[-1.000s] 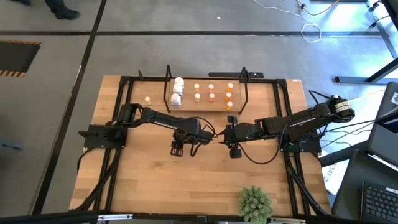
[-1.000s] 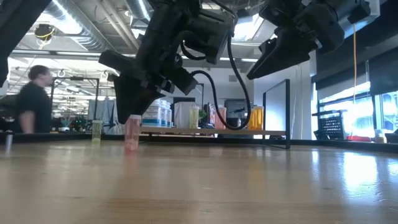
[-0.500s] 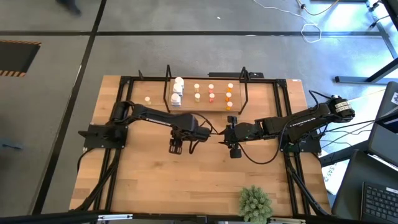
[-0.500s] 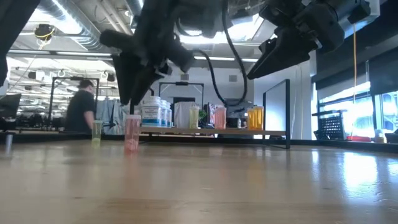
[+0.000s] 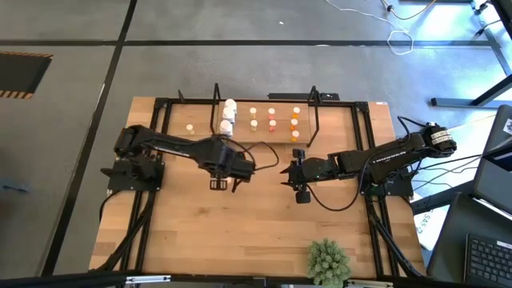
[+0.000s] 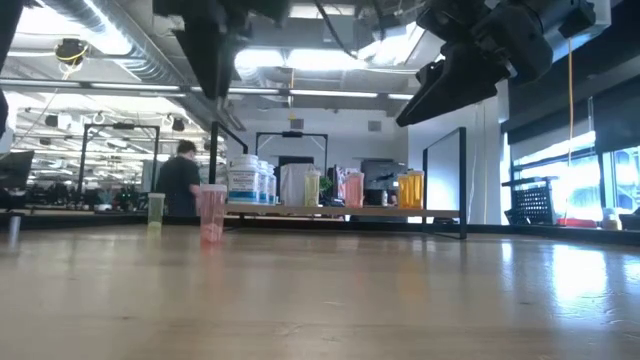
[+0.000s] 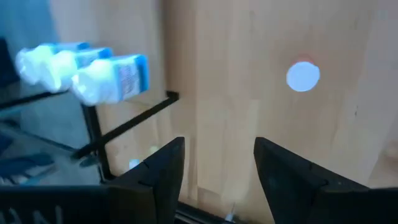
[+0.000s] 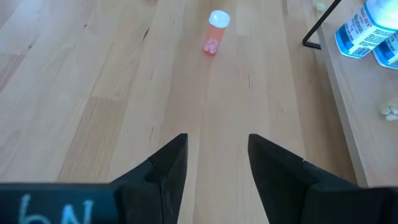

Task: Pick and place medicine bottles onto shelf by color
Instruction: Put the red pill bottle on the shelf aligned with the other red pill bottles

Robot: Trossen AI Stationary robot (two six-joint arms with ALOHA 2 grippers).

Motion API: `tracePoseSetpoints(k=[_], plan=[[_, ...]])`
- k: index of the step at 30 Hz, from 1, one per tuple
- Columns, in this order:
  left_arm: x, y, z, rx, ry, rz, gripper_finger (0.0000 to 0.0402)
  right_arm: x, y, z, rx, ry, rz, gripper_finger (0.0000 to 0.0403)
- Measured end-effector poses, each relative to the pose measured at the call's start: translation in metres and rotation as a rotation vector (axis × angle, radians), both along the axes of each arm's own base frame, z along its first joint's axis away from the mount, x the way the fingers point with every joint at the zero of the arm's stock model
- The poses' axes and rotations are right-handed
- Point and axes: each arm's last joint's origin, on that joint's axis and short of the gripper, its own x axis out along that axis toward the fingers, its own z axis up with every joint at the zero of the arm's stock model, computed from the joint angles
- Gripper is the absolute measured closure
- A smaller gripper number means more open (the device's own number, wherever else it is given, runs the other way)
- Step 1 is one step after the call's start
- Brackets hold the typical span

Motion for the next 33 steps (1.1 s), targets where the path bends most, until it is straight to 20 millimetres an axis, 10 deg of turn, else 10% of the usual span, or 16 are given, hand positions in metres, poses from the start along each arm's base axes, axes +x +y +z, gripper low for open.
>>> tracePoseSetpoints(k=[14,33], plan=[[-0.063,-0.018,0.046,0.107,-0.246,0.096,0.0214,0.0,0.0,0.001,0.003,-0.008,-0.001,0.0232],[-0.146,-0.056,-0.014,0.064,-0.414,0.314,0.0214,0.006,0.002,0.009,0.03,-0.11,0.027,0.0232]])
